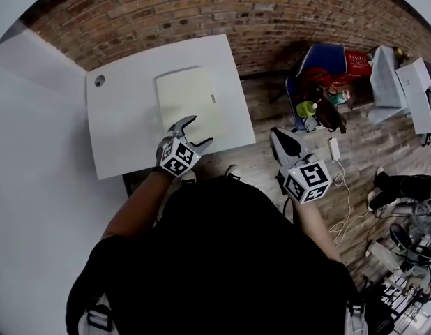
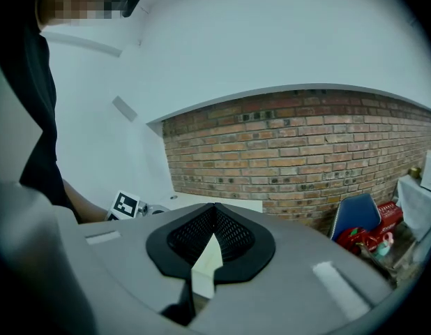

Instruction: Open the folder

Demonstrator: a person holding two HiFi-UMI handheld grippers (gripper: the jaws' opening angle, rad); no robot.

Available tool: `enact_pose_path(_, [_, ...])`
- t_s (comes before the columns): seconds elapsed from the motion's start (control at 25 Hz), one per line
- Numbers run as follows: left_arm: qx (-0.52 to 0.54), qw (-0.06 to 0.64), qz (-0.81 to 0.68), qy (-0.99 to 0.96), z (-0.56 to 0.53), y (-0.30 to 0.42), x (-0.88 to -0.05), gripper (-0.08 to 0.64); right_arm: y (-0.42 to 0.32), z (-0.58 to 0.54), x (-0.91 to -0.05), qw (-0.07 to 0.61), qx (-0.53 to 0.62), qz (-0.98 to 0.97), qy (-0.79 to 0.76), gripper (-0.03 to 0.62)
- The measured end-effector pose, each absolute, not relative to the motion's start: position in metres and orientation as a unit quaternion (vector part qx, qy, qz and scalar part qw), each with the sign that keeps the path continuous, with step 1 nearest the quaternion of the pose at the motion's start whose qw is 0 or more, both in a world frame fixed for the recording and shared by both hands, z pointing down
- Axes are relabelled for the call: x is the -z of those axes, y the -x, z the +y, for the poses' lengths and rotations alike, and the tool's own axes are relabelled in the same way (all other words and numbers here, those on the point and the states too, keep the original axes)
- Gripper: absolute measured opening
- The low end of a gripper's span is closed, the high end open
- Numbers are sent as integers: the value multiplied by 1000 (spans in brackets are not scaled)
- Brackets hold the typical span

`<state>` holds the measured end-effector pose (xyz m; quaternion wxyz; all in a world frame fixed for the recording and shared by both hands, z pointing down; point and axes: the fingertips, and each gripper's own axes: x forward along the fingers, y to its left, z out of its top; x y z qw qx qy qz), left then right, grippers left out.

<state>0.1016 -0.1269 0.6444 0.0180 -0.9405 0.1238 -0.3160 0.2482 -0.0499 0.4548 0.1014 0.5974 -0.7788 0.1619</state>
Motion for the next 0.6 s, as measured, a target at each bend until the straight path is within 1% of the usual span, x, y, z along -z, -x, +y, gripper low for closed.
enact_pose_path(0.12, [344, 33, 127, 930, -125, -105, -664, 347, -251, -47, -458, 103, -167, -775, -601, 3])
enact_pose_path(0.24, [373, 62, 131, 916, -124, -113, -682, 372, -255, -45, -461, 105, -172, -773, -602, 3])
enact_pose_path(0.4, [393, 80, 125, 908, -119, -124, -703, 403, -261, -43, -464, 106, -176, -769, -606, 3])
enact_pose_path(0.6, [407, 108, 126, 898, -122, -133, -720, 420, -270, -41, -466, 106, -180, -764, -610, 3])
